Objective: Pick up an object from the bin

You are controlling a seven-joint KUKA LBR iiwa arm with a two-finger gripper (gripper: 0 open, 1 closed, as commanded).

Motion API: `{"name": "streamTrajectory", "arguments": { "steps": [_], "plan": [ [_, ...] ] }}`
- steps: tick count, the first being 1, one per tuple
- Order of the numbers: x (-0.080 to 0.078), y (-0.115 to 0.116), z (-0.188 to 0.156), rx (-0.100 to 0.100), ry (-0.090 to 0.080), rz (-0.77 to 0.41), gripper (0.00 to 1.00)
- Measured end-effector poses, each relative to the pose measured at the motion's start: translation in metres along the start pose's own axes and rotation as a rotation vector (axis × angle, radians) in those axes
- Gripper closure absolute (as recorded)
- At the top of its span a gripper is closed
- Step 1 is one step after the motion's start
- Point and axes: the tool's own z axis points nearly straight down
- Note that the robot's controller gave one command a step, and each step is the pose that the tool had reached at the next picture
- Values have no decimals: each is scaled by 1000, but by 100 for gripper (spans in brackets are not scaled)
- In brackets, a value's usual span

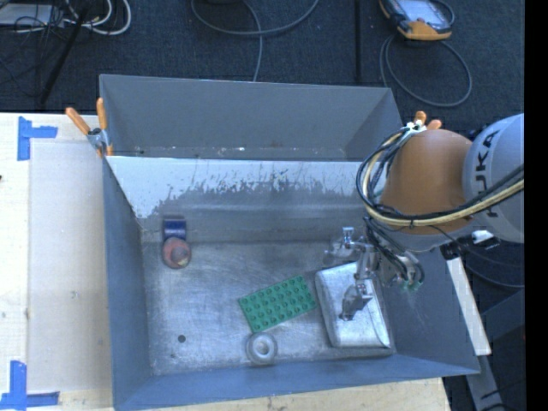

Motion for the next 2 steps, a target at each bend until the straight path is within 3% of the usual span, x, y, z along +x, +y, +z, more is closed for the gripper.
{"name": "streamTrajectory", "arguments": {
  "steps": [1, 2],
  "plan": [
    [-39, 78, 65, 8, -4, -263, 0],
    [-40, 78, 63, 7, -4, -264, 100]
  ]
}}
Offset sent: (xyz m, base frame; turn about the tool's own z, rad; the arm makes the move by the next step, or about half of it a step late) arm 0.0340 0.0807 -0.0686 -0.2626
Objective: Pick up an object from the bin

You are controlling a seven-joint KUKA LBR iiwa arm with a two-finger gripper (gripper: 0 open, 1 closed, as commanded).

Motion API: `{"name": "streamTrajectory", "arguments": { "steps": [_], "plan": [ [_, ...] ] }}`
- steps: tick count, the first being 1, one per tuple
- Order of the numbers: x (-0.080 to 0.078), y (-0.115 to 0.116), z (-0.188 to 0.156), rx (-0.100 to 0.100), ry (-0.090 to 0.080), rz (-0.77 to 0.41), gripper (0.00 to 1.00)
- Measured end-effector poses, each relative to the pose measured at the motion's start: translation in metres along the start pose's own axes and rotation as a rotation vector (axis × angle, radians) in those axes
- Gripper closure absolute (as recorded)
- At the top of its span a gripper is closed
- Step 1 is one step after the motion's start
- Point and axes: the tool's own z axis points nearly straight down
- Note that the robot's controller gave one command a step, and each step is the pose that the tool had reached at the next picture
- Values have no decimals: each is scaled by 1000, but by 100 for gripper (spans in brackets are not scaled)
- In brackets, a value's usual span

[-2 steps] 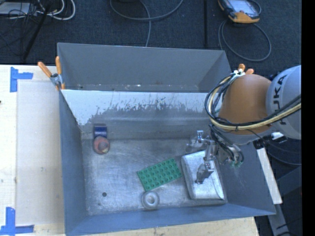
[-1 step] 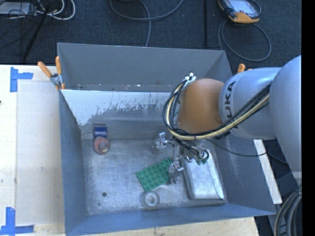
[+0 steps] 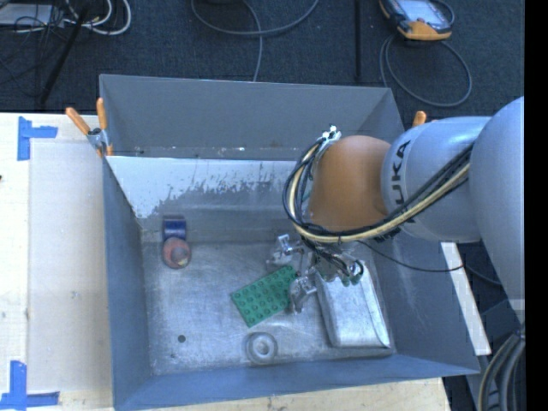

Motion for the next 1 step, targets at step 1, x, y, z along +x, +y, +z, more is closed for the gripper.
{"name": "streamTrajectory", "arguments": {
  "steps": [1],
  "plan": [
    [4, -20, -131, 2, -13, -407, 100]
  ]
}}
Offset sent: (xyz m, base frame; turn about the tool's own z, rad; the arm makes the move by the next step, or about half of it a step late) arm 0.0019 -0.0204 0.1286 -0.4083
